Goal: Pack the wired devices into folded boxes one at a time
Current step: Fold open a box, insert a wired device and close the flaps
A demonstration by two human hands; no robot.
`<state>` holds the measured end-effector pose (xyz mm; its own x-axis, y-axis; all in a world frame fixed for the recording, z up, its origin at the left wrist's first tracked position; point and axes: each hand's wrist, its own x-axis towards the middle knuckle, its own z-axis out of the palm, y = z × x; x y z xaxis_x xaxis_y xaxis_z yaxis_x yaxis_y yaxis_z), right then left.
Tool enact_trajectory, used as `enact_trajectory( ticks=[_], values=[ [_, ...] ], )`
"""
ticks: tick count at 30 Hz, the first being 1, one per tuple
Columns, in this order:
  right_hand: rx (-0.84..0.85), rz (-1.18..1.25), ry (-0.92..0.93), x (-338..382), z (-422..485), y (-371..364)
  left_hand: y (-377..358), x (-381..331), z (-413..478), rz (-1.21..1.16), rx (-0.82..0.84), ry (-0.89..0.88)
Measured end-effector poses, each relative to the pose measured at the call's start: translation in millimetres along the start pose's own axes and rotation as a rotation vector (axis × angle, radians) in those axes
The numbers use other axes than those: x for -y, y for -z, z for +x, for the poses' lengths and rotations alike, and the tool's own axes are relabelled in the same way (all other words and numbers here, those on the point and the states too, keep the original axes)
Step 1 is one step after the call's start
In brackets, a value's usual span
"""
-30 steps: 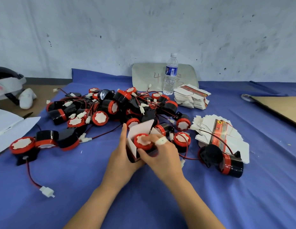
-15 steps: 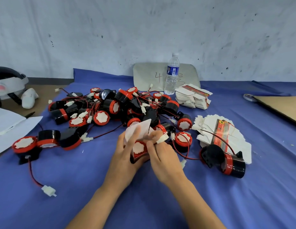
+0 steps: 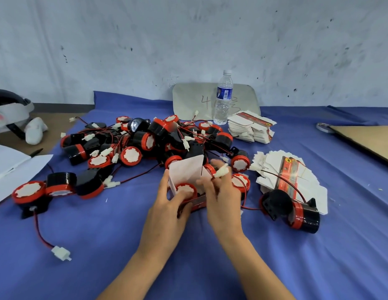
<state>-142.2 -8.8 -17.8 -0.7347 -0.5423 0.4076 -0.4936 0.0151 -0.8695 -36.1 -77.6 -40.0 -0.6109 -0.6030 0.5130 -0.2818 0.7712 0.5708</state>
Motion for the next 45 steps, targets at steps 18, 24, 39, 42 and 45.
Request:
enact_trajectory(
  ticks=[18, 24, 39, 42, 45],
  values=[
    [-0.099, -0.467, 0.49, 7, 7, 12, 0, 4, 1, -0.091, 0.052, 0.02],
    [-0.046, -0.525, 0.451, 9, 7, 10, -1, 7, 2, -0.095, 0.057, 0.015],
    [0.102, -0.785, 0.245, 10, 3, 8, -4, 3, 1, -0.018, 0.01, -0.021],
    [0.219, -0.9, 0.213, 6, 4, 7, -4, 3, 1, 0.0, 0.013, -0.024],
    [0.302, -0.919, 0.135, 5, 7, 9, -5, 3, 0, 0.011, 0.025, -0.029]
  ],
)
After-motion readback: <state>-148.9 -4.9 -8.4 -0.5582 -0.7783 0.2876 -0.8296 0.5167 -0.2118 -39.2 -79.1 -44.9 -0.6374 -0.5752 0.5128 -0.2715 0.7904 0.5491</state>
